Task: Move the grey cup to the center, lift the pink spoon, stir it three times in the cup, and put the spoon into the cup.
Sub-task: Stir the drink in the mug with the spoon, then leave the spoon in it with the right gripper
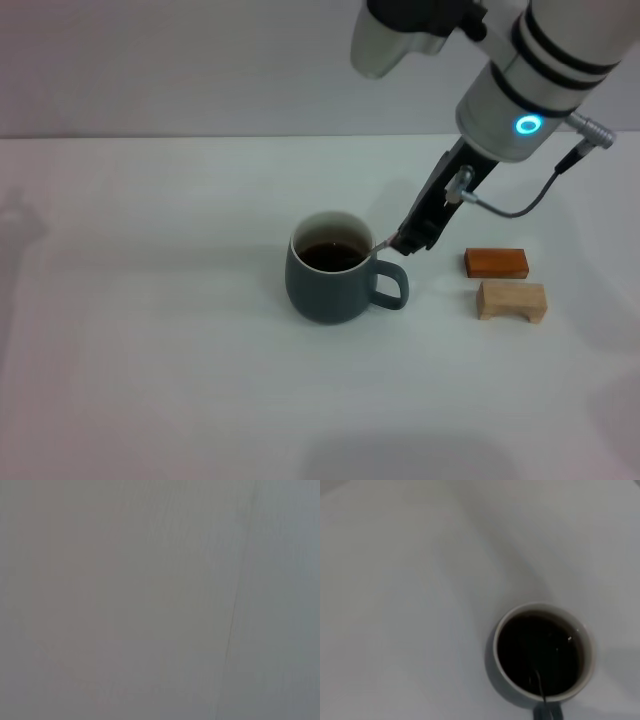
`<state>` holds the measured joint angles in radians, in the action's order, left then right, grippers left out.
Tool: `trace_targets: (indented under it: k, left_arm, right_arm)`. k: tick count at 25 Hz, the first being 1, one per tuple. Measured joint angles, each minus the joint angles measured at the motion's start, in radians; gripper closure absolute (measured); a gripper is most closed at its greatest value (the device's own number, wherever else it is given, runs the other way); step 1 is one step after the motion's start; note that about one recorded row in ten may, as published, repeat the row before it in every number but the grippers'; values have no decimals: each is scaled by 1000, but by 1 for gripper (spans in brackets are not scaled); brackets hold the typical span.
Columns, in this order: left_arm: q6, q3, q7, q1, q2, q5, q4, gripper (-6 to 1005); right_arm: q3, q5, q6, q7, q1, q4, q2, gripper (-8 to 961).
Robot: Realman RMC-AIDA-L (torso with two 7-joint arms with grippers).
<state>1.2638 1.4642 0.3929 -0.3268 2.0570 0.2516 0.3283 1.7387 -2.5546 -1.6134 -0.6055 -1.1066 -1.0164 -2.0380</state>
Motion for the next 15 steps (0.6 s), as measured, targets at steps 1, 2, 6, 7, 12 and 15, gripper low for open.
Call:
trace_targets:
  k: [1,2,6,7,12,15]
  left_arm:
    - [0,0,0,0,0,0,0,1001]
    - [0,1,0,0,0,0,0,1001]
    - [0,4,1,0,1,0,-2,1001]
    - [0,4,2,0,1,0,-2,1001]
    - [0,4,2,-1,1,-2,-2,1001]
    - [0,4,3,-3,2,-3,-2,1001]
  right_arm:
    - [-1,-1,8,-5,-5,22,-3,822]
    - [-7,-2,32,-15,-14,61,-7,821]
    - [-28,-3,85,-19,-29,115,-11,820]
    - [-36,-4,117,-24,-41,142,-14,819]
    - [-42,-6,187,-35,-64,180,-23,817]
    - [-46,-6,208,-35,-72,187,-24,816]
